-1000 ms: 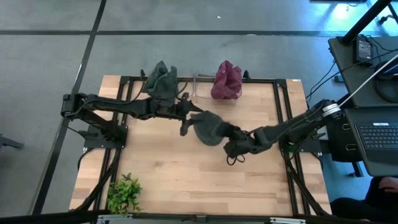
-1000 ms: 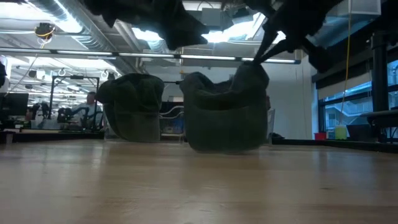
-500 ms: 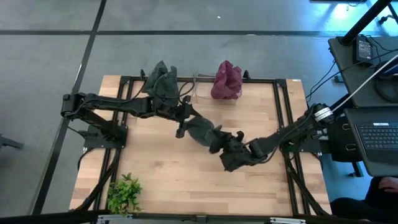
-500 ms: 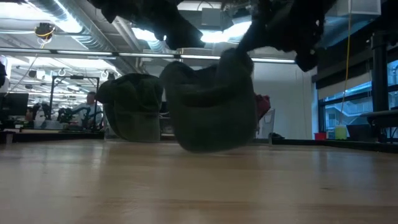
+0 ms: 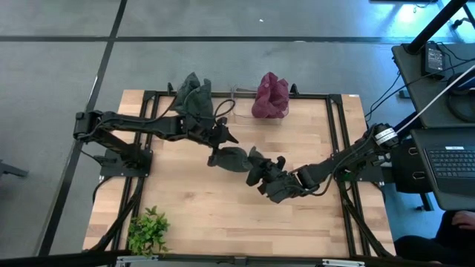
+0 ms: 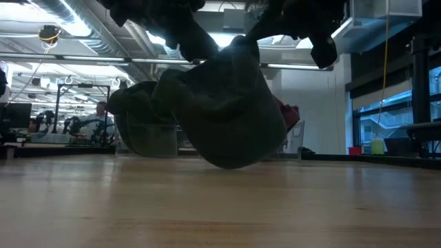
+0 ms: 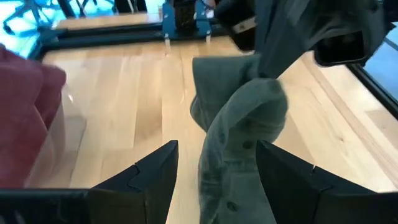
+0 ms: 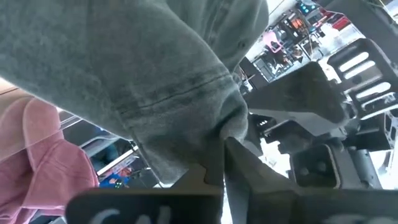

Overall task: Pick & Place hat
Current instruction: Put the black cap into the left transparent bin

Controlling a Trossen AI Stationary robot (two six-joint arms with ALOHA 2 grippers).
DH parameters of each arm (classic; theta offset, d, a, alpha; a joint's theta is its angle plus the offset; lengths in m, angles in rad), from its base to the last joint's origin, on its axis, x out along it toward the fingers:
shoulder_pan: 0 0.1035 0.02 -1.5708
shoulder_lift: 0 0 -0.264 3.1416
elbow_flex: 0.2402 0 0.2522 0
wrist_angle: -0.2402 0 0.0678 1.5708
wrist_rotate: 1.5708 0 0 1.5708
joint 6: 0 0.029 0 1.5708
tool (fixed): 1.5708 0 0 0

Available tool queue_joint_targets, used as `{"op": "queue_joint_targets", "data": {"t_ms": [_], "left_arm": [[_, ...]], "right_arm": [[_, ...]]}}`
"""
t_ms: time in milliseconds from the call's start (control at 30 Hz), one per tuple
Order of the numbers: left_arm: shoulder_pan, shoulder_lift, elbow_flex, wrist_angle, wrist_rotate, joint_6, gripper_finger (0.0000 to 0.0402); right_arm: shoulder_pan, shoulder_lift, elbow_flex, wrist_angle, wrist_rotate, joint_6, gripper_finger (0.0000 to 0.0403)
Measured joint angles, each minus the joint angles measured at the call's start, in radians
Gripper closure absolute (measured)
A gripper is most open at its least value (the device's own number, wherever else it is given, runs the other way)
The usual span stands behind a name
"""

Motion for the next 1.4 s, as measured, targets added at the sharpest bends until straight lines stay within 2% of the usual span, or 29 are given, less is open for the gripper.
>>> {"op": "queue_joint_targets", "data": {"t_ms": [333,467,700,867,1033,1200,1300,1400], "left_arm": [[-0.002,0.059,0.0,-0.01,-0.006,-0.053,0.0196],[-0.002,0.061,0.0,-0.005,-0.006,-0.054,0.0242],[-0.002,0.06,0.0,0.003,-0.004,-0.053,0.0371],[-0.002,0.06,0.0,-0.006,-0.006,-0.062,0.0376],[0.0,0.059,0.0,-0.004,-0.019,-0.104,0.0375],[0.0,0.026,0.0,-0.008,-0.08,-0.168,0.0375],[0.006,-0.008,0.0,-0.013,-0.095,-0.187,0.0375],[0.025,-0.044,0.0,-0.023,-0.101,-0.214,0.0375]], "right_arm": [[-0.003,0.0,0.0,0.018,0.008,0.02,0.0403],[-0.003,0.0,0.0,0.018,0.008,0.045,0.0401],[-0.003,-0.001,0.0,0.018,0.008,0.151,0.0388],[-0.006,-0.001,0.0,0.015,0.008,0.308,0.0386],[-0.006,-0.002,0.0,0.016,0.003,0.569,0.037],[-0.007,-0.045,0.0,-0.051,-0.003,0.881,0.0316],[-0.017,-0.108,0.0,-0.196,-0.038,1.1,0.0275],[-0.047,-0.186,0.0,-0.381,-0.16,1.359,0.0241]]}}
